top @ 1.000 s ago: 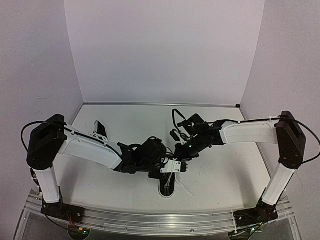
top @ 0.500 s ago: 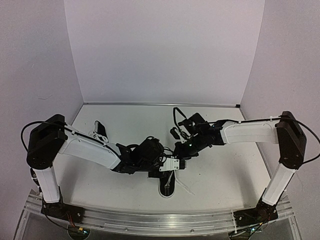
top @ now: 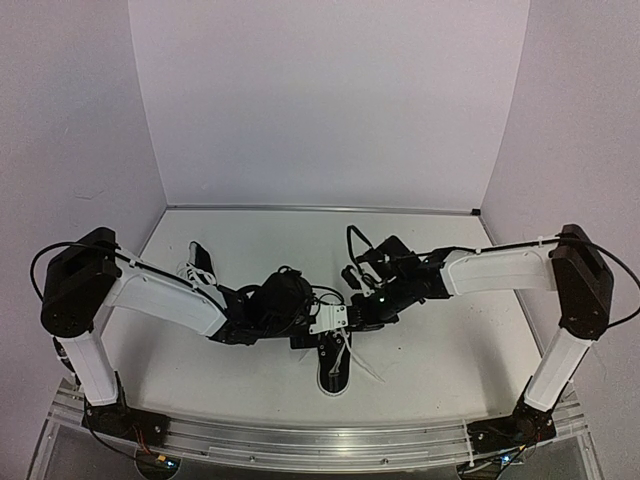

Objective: Tie the shoes

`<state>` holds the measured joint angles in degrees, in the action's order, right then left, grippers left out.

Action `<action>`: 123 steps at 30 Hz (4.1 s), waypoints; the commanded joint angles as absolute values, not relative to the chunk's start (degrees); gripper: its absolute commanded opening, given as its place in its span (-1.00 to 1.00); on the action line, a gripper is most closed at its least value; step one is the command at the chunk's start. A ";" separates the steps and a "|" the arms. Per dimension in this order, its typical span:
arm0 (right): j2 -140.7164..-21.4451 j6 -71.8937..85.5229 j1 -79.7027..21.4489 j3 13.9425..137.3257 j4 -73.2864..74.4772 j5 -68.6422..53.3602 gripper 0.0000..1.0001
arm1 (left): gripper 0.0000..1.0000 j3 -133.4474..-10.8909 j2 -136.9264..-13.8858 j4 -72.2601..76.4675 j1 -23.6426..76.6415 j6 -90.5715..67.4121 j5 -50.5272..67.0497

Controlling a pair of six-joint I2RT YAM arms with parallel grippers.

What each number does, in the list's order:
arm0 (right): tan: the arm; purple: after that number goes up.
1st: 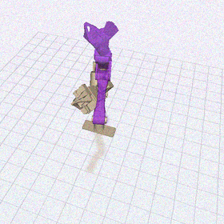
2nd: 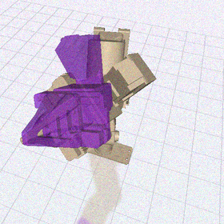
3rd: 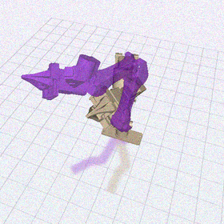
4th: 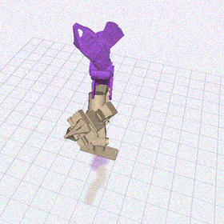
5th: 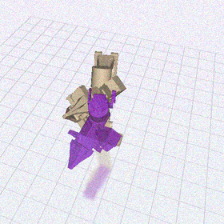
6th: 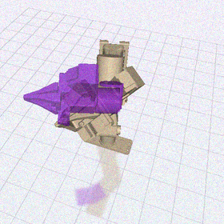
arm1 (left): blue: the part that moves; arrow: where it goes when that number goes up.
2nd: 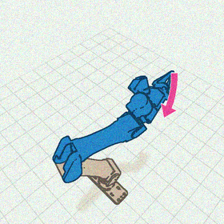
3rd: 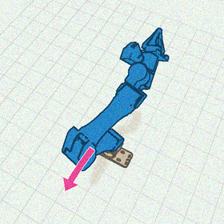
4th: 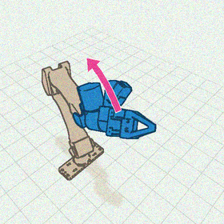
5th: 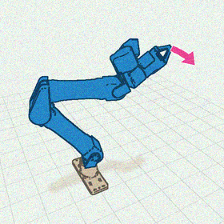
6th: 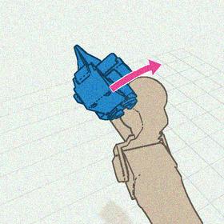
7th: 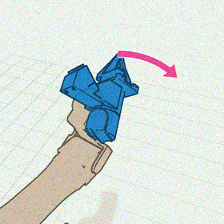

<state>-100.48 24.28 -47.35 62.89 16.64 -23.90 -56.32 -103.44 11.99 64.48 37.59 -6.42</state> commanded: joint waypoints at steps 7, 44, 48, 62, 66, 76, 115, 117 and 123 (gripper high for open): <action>-95.92 26.38 -47.08 61.88 13.88 -23.42 -1.00 | -1.00 -55.48 -102.41 17.68 64.42 35.43 -4.02; -93.96 31.96 -45.87 56.41 6.34 -27.97 -1.00 | -1.00 -52.81 -109.58 29.64 64.39 32.66 -7.43; -93.51 33.65 -45.83 55.62 5.50 -26.75 -1.00 | -1.00 -50.46 -109.37 33.62 64.39 32.12 -7.31; -90.77 40.24 -45.51 49.20 -2.73 -24.91 -1.00 | -1.00 -47.58 -111.23 43.03 64.65 26.48 -4.93; -90.89 40.94 -45.51 48.59 -4.00 -25.16 -1.00 | -1.00 -47.23 -112.12 44.87 64.63 24.91 -3.31; -91.10 41.21 -45.52 47.87 -5.35 -25.88 -1.00 | -1.00 -46.93 -113.48 46.61 64.69 23.47 -1.37; -92.06 44.74 -44.05 44.92 -13.44 -35.33 -0.55 | -1.00 -45.92 -117.94 57.48 64.85 20.92 -1.67; -89.90 44.64 -42.54 44.18 -13.17 -35.02 -0.48 | -1.00 -45.85 -117.89 57.46 64.89 20.95 -1.67; -86.57 40.81 -40.19 44.25 -6.13 -29.24 -0.14 | -1.00 -45.55 -118.04 57.46 64.88 21.07 -1.91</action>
<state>-89.20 43.77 -41.05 43.79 -9.73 -33.43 -45.52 -117.40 55.57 64.60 21.37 -2.52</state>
